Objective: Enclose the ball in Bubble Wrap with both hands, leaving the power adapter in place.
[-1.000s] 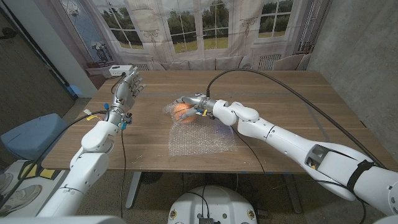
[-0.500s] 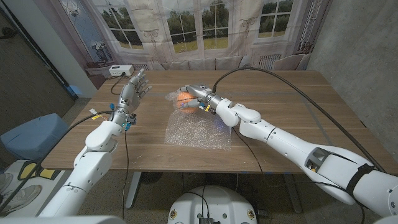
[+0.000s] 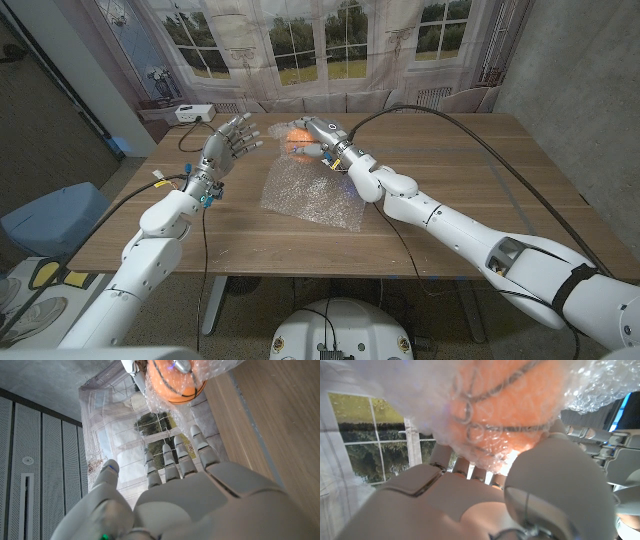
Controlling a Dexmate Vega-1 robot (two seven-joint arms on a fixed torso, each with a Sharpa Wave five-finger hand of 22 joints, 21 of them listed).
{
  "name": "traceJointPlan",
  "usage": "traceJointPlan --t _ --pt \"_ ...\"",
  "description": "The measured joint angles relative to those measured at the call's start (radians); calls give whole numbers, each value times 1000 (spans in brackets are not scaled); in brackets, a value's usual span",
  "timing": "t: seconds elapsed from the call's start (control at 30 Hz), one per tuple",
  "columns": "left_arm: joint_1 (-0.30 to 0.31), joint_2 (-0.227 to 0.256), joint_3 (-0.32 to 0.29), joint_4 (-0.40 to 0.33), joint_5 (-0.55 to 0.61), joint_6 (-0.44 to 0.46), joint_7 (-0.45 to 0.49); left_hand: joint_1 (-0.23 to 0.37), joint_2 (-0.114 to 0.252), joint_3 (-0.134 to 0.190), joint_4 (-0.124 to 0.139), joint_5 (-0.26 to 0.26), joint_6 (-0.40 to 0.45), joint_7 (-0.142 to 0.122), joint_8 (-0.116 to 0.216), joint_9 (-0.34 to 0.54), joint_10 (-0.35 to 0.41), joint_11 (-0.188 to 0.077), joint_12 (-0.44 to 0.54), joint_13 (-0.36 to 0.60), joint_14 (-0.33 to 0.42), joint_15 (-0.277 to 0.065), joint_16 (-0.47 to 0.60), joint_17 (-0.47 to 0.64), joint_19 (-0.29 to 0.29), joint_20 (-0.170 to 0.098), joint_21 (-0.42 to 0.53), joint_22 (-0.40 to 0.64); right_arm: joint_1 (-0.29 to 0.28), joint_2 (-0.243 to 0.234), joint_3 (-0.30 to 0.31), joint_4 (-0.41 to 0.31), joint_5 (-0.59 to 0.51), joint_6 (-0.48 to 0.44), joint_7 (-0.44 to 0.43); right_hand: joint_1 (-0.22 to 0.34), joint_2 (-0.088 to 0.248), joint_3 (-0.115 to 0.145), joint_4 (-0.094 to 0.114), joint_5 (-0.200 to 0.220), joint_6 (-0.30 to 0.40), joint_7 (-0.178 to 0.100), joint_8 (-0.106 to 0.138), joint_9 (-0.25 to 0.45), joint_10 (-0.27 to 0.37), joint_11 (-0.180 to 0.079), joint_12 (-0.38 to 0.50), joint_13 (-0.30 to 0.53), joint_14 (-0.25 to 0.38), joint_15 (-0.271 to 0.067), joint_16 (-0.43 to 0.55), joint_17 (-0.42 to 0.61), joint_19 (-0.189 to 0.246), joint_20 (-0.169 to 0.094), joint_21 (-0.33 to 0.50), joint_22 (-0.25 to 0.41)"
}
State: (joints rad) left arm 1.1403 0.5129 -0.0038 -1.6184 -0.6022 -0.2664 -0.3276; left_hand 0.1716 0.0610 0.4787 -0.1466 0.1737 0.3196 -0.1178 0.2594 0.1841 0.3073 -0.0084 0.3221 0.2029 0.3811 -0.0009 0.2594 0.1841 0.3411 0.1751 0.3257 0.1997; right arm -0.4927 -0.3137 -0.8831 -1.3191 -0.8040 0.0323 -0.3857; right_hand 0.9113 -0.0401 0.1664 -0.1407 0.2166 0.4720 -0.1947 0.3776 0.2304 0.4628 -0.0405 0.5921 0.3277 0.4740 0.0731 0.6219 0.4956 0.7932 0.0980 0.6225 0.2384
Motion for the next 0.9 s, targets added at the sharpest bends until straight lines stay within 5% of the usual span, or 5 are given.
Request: traceJointPlan --t 0.4,0.63,0.8,0.9 --pt "-63 -15 12 93 -111 -36 -237 51 17 48 -12 9 202 46 24 -3 118 1 7 -3 94 -31 -8 -3 81 -89 22 -5 26 43 -5 51 -10 -59 -77 0 0 0 0 -2 -8 -8 0 0 -1 -1 4 7 11 11 -16 21 0 0 11 1" --pt "-99 2 20 126 -152 34 -343 57 12 59 -4 9 137 100 -38 0 106 38 -24 -3 136 -9 -17 -1 185 -48 49 -5 33 59 -5 64 -2 -89 -142 0 0 -3 3 -2 -6 -13 -5 0 -2 -1 7 11 13 13 -23 30 0 0 19 1" --pt "-99 2 20 126 -149 116 -363 57 12 63 0 15 124 121 -42 0 105 52 -31 0 127 20 -27 0 192 -13 49 -8 33 63 1 62 -2 -89 -142 0 0 -3 3 -4 0 -11 -5 0 -2 -1 16 13 13 13 -27 49 0 0 29 1" --pt "-128 49 36 118 -147 168 -377 57 12 63 0 15 111 134 -54 0 99 70 -40 0 108 39 -39 0 181 5 49 -9 32 65 8 55 16 -89 -212 0 0 -5 5 -4 0 -11 -5 0 -1 -1 18 15 13 13 -27 50 0 0 32 1"
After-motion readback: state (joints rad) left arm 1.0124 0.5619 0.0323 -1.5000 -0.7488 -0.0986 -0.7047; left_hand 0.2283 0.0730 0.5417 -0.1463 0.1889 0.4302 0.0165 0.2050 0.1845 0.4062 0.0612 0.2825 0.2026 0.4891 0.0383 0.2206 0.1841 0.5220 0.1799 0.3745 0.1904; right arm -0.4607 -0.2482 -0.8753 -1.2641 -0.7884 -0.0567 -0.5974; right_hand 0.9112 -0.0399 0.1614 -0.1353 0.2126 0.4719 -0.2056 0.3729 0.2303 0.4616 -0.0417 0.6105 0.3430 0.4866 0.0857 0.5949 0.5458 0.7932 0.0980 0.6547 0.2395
